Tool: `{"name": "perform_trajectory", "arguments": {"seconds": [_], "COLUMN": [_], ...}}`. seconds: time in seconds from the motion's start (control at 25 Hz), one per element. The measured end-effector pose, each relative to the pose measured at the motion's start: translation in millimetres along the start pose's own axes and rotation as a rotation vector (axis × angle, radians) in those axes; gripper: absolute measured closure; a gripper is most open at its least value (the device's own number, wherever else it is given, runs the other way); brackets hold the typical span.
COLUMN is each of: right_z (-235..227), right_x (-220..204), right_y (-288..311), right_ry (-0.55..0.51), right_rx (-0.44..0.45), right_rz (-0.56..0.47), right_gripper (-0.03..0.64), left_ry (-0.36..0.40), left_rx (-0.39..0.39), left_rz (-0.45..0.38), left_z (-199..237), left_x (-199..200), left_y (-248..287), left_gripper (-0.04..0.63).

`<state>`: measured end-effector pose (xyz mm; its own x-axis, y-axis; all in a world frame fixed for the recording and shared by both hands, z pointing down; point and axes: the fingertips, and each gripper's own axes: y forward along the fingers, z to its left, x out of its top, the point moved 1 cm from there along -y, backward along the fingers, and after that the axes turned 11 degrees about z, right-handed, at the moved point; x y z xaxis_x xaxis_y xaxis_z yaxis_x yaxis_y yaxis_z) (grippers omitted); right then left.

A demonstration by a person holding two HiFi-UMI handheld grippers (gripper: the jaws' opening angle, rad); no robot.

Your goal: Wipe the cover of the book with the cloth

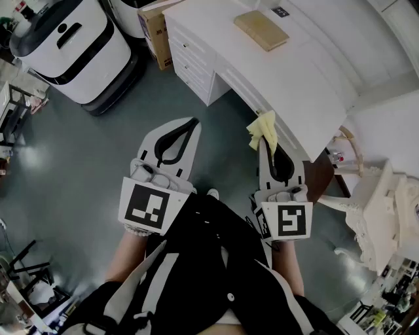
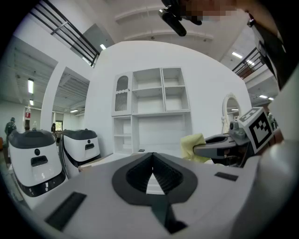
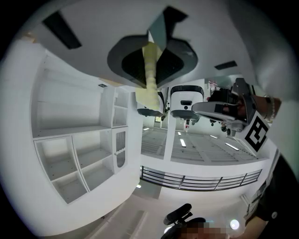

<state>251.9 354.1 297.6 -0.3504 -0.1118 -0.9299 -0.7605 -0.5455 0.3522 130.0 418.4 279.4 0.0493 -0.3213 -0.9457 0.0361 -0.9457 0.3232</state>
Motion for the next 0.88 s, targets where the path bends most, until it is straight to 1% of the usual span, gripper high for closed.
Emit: {"name": "perform_trajectory", "arguments": {"seconds": [0.44,0.88], "right_z": [4,16], "right_x": [4,11], "right_y": [7,8], "right_ry": [-0.013,-0.003], "right_rx": [0.006,-0.025], "right_rz": [-0.008,-0.014], "right_gripper": [0.578,0.578], "left_ry": [0.001,-0.001], "left_rx": [0.018,0.01], "left_rz": [-0.009,-0.024], "left_z": [10,26], "left_x": [-1,-3], "left_y": [0,-10], "left_gripper": [0.594,0.594]}}
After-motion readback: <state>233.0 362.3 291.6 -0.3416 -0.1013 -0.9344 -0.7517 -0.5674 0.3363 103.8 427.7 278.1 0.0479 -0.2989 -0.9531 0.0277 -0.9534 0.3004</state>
